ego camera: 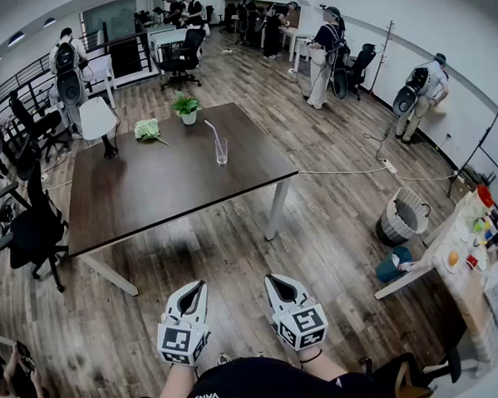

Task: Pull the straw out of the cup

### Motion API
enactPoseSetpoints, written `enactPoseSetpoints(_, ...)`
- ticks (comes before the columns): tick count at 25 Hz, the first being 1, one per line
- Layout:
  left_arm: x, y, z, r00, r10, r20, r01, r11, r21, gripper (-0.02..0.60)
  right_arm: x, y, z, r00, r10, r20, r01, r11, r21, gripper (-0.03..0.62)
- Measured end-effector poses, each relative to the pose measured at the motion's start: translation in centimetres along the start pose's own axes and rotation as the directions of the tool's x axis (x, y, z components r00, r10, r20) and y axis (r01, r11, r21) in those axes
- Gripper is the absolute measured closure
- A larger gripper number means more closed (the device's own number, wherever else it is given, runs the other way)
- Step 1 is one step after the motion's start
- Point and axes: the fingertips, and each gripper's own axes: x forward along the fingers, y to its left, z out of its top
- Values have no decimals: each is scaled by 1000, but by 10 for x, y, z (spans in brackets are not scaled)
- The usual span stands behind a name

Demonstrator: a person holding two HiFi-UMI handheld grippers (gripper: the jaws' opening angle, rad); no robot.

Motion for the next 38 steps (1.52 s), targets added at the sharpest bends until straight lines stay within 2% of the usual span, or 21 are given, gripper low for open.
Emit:
enactPoseSetpoints(11, -7, 18, 0, 1000, -5, 14, 5, 1000, -14, 571, 11, 14, -1, 1000, -7, -4, 7, 1000, -2, 577)
enactPoseSetpoints(16, -9, 27, -4, 1000, -24, 15, 24, 999, -21, 571, 16, 22, -1, 1000, -3, 14, 3, 999, 38, 577)
enactPoseSetpoints(30, -17, 63, -16, 996, -86, 14, 87, 995, -46, 571, 30, 43, -9, 996, -86, 18, 84, 994, 69, 577)
enactPoseSetpoints(38, 6, 70, -19, 995, -96, 9, 97, 994, -55, 571, 46, 26, -11, 995, -97, 9, 96, 993, 69, 577)
